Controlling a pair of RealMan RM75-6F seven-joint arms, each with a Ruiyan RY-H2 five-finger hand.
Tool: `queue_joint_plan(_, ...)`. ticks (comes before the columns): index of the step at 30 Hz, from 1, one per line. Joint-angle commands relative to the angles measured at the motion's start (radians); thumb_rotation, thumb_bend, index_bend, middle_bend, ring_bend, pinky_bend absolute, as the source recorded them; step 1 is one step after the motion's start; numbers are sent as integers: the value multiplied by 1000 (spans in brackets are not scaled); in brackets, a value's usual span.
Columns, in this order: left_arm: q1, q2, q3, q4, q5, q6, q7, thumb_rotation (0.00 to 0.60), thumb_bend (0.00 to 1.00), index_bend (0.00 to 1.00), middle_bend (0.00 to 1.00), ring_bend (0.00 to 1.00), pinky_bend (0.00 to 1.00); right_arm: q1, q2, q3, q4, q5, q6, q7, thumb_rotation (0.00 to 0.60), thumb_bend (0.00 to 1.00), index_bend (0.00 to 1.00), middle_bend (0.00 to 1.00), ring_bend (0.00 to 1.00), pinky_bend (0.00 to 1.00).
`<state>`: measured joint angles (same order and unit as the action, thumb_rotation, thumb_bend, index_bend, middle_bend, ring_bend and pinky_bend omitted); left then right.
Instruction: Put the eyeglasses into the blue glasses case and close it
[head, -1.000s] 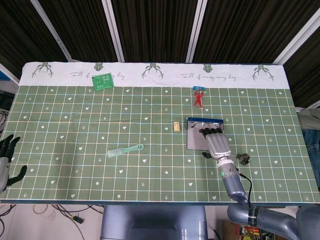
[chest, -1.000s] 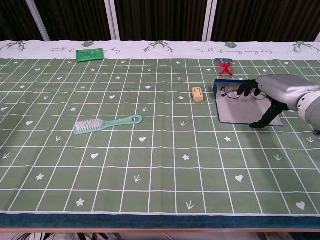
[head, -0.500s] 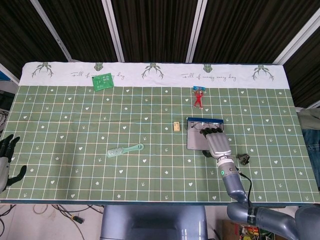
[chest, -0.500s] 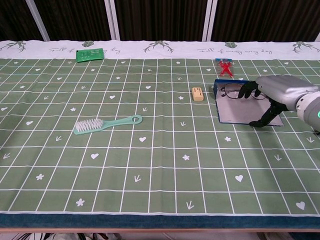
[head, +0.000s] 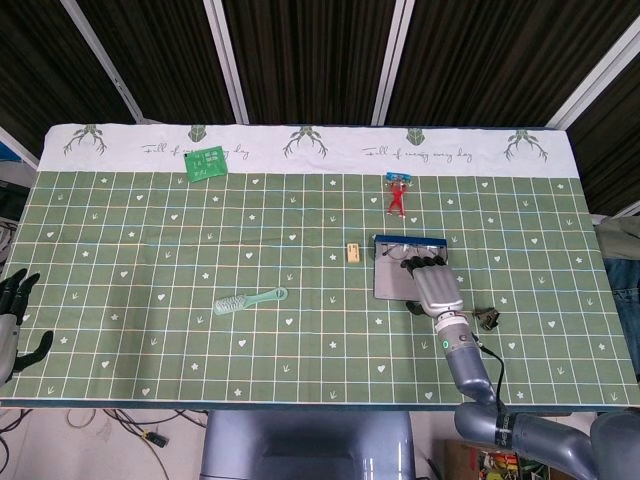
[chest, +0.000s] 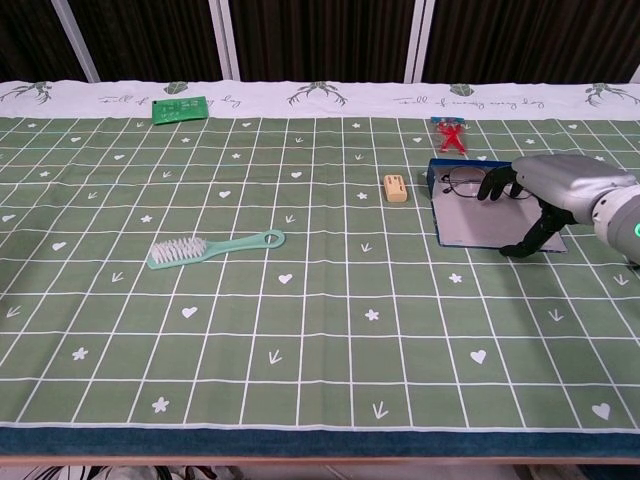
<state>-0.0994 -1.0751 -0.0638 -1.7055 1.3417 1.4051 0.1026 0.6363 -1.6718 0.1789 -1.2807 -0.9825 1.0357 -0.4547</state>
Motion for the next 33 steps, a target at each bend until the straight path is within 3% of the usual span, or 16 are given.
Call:
queue_joint_plan(1, 0, 0, 0, 0, 0, 0, 0, 600, 357, 32, 0, 0, 0, 0, -1, 2, 3, 4, -4, -2, 600, 303, 290, 267, 254, 212)
queue_joint_plan(9, 0, 0, 0, 1, 1, 1, -1, 600, 357, 31, 0, 0, 0, 1, -5, 5, 14, 7, -14, -4, 600, 313, 313, 267, 254, 212)
queue_joint_plan(23, 1, -1, 0, 1, 1, 2, 2, 600, 356, 32, 0, 0, 0, -2, -6, 12, 19, -16, -18, 29, 600, 464, 341, 266, 254, 212)
queue_joint_plan(33, 1, -1, 0, 1, 1, 2, 4, 600, 357, 32, 0, 0, 0, 8, 1, 39, 25, -26, -12, 48, 600, 475, 346, 268, 254, 212)
